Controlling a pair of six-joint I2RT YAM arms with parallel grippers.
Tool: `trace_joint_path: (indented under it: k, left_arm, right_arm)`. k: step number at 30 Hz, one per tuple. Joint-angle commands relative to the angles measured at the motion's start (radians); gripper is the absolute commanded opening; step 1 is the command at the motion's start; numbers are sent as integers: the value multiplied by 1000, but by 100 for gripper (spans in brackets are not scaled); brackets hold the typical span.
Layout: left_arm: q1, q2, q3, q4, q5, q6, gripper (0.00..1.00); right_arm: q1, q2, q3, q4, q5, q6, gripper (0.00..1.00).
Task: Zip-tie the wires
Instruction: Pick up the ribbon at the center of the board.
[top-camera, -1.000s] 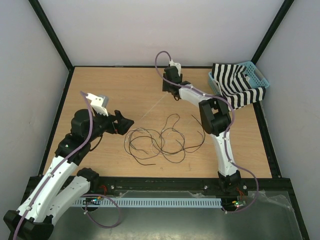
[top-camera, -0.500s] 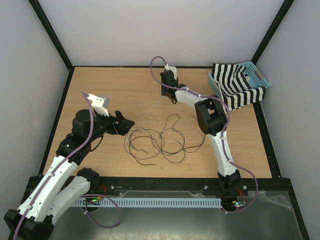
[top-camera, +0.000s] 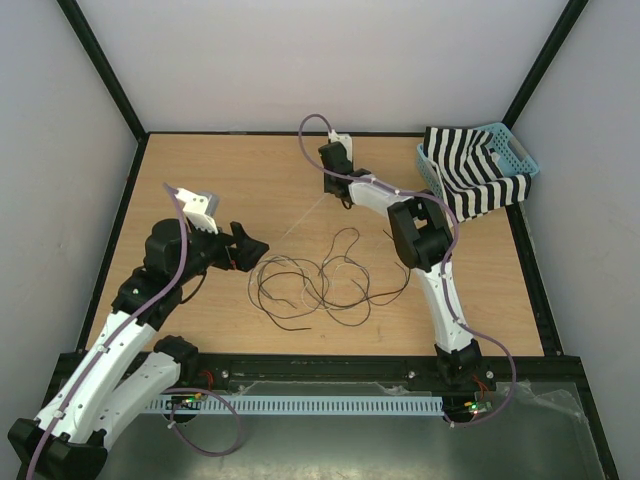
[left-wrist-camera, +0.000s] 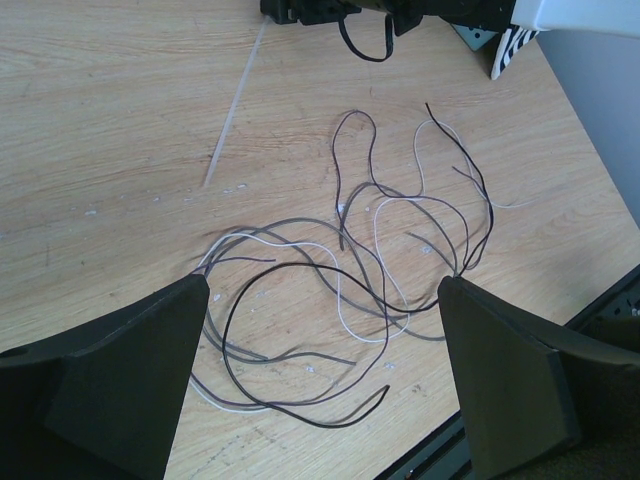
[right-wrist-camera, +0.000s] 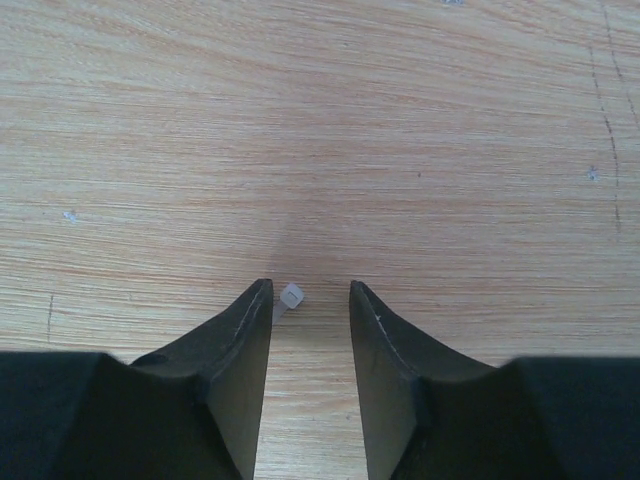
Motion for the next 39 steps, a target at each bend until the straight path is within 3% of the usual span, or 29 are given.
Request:
trace_joint_path:
  k: [1, 13, 25, 33, 39]
  left_arm:
    - [5, -5, 1, -2, 4, 15, 99]
    - [6, -4, -1, -4, 5, 13, 99]
    - [6, 8, 12, -5, 30, 3, 99]
    - [6, 62, 28, 16, 119, 17, 99]
    - [7, 104, 59, 65, 147, 47, 99]
  right_arm:
    - [13, 30, 25, -25, 2, -5, 43]
    - [19, 14, -10, -25, 8, 0, 26]
    - [15, -5, 56, -25, 14, -51, 0]
    - [11, -116, 110, -24, 0, -168, 0]
    - [12, -330, -92, 80, -29, -259, 0]
